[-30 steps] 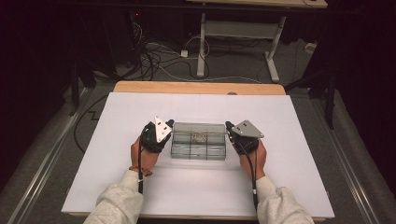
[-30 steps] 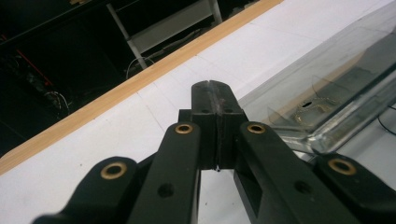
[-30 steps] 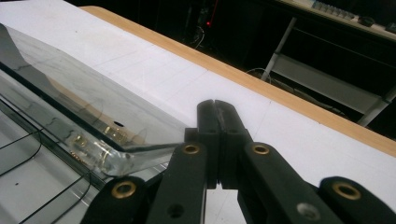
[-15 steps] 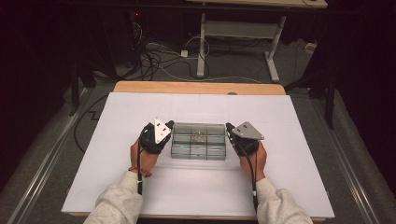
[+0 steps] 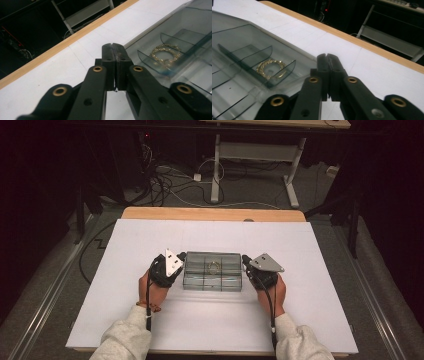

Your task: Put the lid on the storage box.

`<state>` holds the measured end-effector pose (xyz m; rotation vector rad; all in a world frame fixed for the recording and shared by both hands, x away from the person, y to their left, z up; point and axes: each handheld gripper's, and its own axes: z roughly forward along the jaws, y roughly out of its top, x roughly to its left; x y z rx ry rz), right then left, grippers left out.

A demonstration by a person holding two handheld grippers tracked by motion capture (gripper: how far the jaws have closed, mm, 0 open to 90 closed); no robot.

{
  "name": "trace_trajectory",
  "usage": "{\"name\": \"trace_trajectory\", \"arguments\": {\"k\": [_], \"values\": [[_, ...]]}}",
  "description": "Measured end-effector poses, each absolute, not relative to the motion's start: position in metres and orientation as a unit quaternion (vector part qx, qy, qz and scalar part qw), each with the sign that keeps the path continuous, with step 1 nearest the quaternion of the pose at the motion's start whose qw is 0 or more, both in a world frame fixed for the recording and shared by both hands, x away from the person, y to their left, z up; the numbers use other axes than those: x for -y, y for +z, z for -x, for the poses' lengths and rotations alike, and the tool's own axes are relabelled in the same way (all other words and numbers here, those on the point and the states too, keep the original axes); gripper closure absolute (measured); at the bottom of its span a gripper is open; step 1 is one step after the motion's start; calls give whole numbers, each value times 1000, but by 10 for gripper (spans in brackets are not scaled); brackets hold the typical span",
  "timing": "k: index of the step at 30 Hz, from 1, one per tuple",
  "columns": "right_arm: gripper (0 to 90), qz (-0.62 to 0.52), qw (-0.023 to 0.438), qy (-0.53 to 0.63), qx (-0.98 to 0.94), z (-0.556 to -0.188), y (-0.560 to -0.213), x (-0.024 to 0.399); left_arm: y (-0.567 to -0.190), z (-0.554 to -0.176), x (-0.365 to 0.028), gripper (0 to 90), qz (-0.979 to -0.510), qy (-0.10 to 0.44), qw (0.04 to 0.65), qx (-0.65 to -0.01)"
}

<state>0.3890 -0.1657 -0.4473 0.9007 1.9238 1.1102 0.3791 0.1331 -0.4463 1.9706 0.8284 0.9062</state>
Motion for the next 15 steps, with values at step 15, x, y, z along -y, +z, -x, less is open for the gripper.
{"name": "trace_trajectory", "arguments": {"k": [15], "values": [[761, -326, 329, 453, -762, -373, -446, 176, -449, -371, -133, 723, -800, 313, 410, -306]]}}
